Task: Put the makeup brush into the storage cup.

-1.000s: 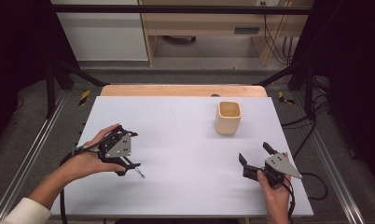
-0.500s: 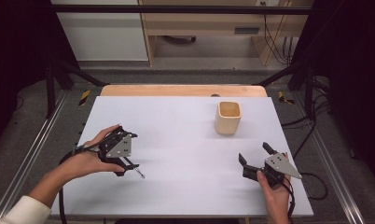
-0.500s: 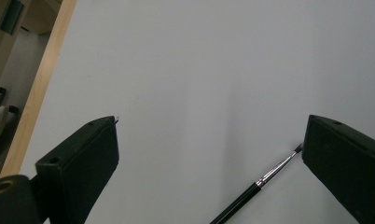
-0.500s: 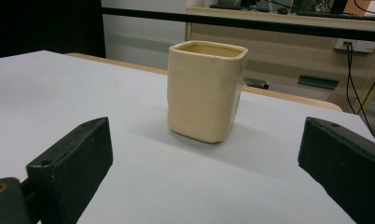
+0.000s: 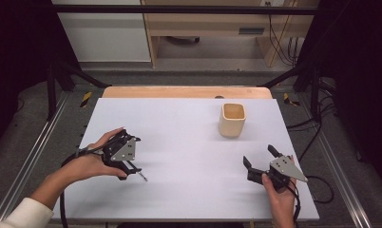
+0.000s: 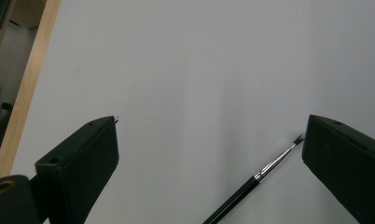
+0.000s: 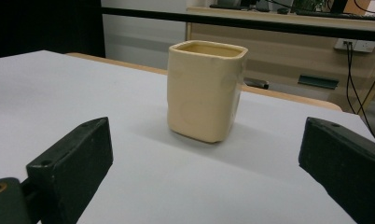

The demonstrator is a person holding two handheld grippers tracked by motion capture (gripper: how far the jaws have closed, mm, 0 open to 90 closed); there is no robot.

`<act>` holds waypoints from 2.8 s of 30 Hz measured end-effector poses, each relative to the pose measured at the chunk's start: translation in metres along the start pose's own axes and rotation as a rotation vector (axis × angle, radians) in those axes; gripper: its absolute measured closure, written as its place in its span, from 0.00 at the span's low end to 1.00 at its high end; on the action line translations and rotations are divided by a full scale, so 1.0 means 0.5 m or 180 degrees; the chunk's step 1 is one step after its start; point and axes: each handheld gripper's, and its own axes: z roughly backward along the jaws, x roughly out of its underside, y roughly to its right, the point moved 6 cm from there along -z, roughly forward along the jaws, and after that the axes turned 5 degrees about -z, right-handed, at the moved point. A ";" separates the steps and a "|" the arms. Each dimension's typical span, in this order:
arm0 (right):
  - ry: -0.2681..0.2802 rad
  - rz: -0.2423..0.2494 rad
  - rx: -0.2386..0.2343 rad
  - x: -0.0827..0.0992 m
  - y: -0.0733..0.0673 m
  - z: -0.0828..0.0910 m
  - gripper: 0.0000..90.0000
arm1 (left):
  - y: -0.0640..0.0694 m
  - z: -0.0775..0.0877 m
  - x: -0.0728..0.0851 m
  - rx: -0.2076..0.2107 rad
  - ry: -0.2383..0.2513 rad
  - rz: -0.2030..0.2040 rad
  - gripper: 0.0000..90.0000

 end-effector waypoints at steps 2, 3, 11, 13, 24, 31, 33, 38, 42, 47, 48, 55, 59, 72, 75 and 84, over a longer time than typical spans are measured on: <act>-0.0006 -0.0001 0.0002 0.000 0.000 0.000 0.03 | 0.001 -0.002 0.003 0.0013 -0.0028 -0.0017 0.04; 0.0003 -0.0002 -0.0001 0.000 0.000 0.000 0.03 | 0.002 -0.004 0.008 0.0024 -0.0063 -0.0030 0.04; -0.0003 0.0006 -0.0003 0.001 0.000 -0.001 0.03 | 0.006 -0.014 0.025 0.0077 -0.0158 -0.0030 0.04; -0.0014 0.0017 -0.0006 0.002 0.000 -0.001 0.04 | 0.005 -0.016 0.029 0.0083 -0.0182 -0.0030 0.04; -0.0038 0.0053 -0.0005 0.004 -0.002 -0.003 0.04 | 0.003 -0.035 0.046 0.0142 -0.0240 -0.0026 0.04; -0.0046 0.0051 -0.0001 0.005 -0.004 -0.004 0.04 | 0.001 -0.041 0.050 0.0168 -0.0262 -0.0041 0.04; -0.0051 0.0060 0.0001 0.005 -0.004 -0.003 0.04 | 0.000 -0.041 0.051 0.0169 -0.0266 -0.0046 0.04; -0.0053 0.0065 0.0001 0.006 -0.005 -0.005 0.04 | -0.001 -0.043 0.052 0.0154 -0.0268 -0.0045 0.05; -0.0051 0.0058 0.0000 0.006 -0.005 -0.004 0.04 | 0.002 -0.044 0.054 0.0160 -0.0300 -0.0054 0.05; -0.0045 0.0048 0.0001 0.005 -0.005 -0.004 0.04 | 0.001 -0.042 0.054 0.0140 -0.0349 -0.0087 0.05; -0.0041 0.0051 0.0004 0.005 -0.004 -0.003 0.04 | 0.001 -0.042 0.053 0.0138 -0.0357 -0.0092 0.05; -0.0040 0.0044 0.0004 0.004 -0.004 -0.002 0.04 | 0.004 -0.045 0.051 0.0177 -0.0399 -0.0121 0.10; -0.0038 0.0044 0.0006 0.004 -0.004 -0.003 0.04 | 0.010 -0.051 0.055 0.0240 -0.0448 -0.0162 0.11; -0.0040 0.0045 0.0007 0.005 -0.004 -0.003 0.04 | 0.025 -0.065 0.066 0.0377 -0.0530 -0.0201 0.14; -0.0040 0.0041 0.0007 0.005 -0.004 -0.003 0.04 | 0.028 -0.067 0.066 0.0425 -0.0565 -0.0213 0.14; -0.0039 0.0042 0.0009 0.005 -0.003 -0.003 0.04 | 0.036 -0.076 0.065 0.0524 -0.0599 -0.0252 0.16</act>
